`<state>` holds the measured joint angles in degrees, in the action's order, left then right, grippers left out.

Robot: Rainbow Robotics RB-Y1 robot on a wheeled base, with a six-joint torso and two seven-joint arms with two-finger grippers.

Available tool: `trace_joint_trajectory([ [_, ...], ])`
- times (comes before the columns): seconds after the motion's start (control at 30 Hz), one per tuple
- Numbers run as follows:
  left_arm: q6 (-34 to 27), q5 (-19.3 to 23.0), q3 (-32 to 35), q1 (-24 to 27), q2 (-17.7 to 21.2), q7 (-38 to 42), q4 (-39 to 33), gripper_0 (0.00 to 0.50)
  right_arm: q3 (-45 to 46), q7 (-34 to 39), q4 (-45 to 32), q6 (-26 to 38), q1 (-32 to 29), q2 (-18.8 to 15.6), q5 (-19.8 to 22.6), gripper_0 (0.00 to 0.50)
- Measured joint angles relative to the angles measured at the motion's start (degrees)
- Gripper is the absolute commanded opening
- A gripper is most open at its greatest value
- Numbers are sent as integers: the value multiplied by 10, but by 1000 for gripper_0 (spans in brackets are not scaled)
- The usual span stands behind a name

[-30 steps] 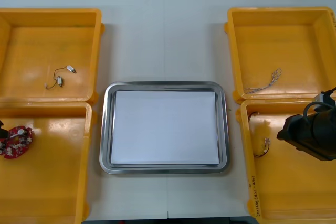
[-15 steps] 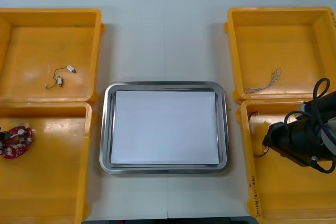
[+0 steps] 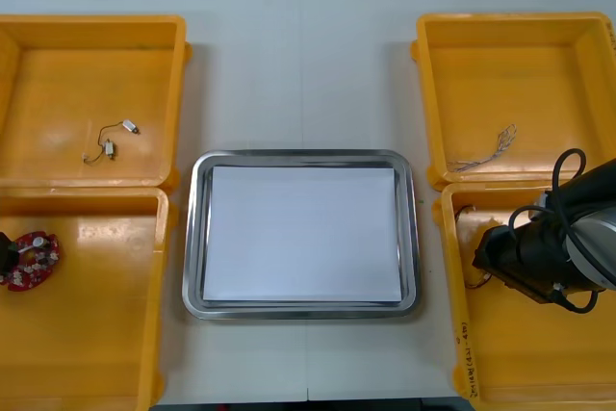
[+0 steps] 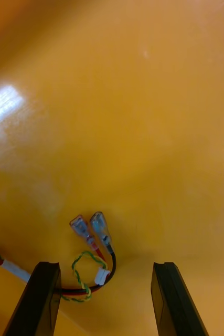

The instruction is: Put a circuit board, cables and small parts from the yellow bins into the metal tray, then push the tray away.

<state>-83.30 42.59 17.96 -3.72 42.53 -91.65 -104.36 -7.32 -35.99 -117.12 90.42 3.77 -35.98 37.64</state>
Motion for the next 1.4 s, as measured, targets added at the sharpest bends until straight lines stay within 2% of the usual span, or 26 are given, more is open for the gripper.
trace_joint_trajectory([
  [0.63,-3,-1,0,0,0,0,22,500,-41,0,24,-15,13,0,-19,500],
  [0.67,-3,-1,0,0,0,0,22,461,-41,0,24,-15,13,0,-20,500],
  [0.7,-3,-1,0,0,0,0,22,385,-42,0,24,-15,14,0,-20,481],
  [0.73,-4,-1,0,0,0,0,22,346,-42,0,24,-15,14,0,-20,412],
  [0.77,-5,-1,0,0,0,0,22,237,-42,0,24,-15,14,0,-20,259],
  [0.8,-6,-1,0,0,0,0,22,133,-42,0,24,-15,14,0,-20,127],
  [0.83,-6,-1,0,0,0,0,22,103,-42,0,25,-15,14,0,-20,91],
  [0.87,-7,-1,0,0,0,0,22,64,-42,0,26,-15,14,0,-20,27],
  [0.9,-7,-1,0,0,0,0,22,28,-42,0,26,-15,14,0,-20,0],
  [0.97,-8,-1,0,0,0,0,22,0,-42,0,28,-15,15,0,-20,0],
  [1.27,-13,-1,0,0,0,0,22,0,-42,0,29,-15,17,-1,-20,0],
  [1.4,-25,0,0,0,0,0,17,0,-42,0,26,-15,18,-13,-10,0],
])
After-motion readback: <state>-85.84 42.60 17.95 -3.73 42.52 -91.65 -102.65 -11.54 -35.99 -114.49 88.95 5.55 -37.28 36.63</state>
